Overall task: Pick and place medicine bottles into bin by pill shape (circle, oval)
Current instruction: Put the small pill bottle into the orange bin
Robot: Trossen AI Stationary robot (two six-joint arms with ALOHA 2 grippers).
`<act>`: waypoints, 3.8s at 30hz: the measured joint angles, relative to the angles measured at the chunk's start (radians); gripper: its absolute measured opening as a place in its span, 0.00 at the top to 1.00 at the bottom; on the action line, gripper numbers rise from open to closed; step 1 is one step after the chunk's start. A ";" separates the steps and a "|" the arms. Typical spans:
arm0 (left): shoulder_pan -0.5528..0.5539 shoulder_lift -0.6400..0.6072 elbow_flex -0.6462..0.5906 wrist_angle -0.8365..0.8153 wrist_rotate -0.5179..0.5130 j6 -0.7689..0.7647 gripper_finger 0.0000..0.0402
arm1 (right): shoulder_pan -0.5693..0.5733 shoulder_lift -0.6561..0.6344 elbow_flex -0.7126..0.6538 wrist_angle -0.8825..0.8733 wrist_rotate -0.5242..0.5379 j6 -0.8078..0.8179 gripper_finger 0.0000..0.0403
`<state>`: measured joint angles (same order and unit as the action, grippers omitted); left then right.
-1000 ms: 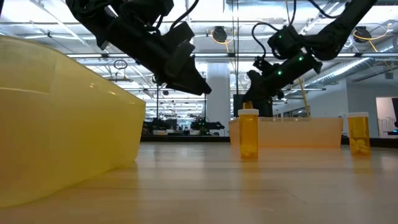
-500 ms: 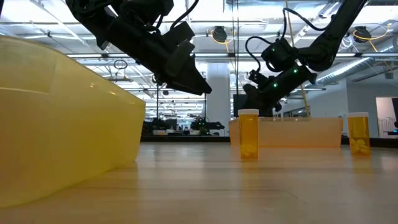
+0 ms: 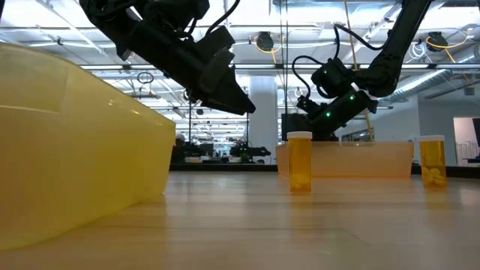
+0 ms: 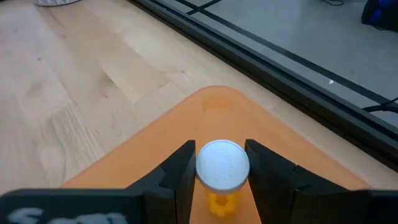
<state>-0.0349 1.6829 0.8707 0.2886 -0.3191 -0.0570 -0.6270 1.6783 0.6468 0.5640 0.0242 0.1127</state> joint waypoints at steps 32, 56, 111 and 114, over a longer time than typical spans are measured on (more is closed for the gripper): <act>-0.018 0.000 0.000 -0.001 0.004 -0.022 0.38 | 0.081 -0.443 -0.001 -0.409 -0.037 -0.054 0.50; -0.053 0.000 0.001 -0.113 -0.027 -0.063 0.38 | 0.770 -0.459 -0.001 -0.503 0.010 0.021 0.50; -0.055 0.000 0.001 -0.105 -0.023 -0.078 0.38 | 0.796 -0.002 0.001 -0.022 -0.212 -0.047 0.58; -0.055 0.000 0.001 -0.105 -0.023 -0.078 0.38 | 0.796 -0.002 0.001 -0.022 -0.212 -0.051 0.63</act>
<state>-0.0895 1.6833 0.8715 0.1837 -0.3423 -0.1352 0.1692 1.6764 0.6479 0.5423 -0.1883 0.0617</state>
